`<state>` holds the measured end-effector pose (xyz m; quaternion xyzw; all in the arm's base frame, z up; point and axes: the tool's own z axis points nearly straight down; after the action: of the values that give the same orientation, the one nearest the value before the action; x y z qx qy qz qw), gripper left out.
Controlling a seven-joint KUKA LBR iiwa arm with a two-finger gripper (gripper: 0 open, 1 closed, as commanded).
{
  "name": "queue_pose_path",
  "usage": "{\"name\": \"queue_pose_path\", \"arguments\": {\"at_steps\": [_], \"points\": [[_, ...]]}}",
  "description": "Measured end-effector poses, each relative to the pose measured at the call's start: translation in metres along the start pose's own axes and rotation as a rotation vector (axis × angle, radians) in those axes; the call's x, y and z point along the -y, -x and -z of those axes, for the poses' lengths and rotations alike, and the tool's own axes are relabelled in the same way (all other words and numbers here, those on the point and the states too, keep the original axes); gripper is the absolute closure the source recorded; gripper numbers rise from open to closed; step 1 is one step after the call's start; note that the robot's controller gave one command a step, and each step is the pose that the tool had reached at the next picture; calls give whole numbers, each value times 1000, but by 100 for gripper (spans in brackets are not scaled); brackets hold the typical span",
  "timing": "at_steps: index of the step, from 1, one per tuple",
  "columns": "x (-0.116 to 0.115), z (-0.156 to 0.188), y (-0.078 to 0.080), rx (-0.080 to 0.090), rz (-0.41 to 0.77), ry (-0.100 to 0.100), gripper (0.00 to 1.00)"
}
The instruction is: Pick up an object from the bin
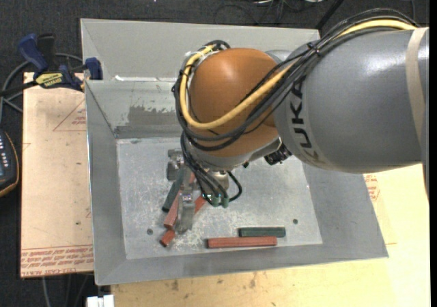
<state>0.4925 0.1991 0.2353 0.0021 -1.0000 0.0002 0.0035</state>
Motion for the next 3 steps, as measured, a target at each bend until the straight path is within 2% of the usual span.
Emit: {"name": "queue_pose_path", "arguments": {"at_steps": [1,3], "points": [[46,-165,35,15,411,3,0],[44,-164,36,9,407,2,0]]}}
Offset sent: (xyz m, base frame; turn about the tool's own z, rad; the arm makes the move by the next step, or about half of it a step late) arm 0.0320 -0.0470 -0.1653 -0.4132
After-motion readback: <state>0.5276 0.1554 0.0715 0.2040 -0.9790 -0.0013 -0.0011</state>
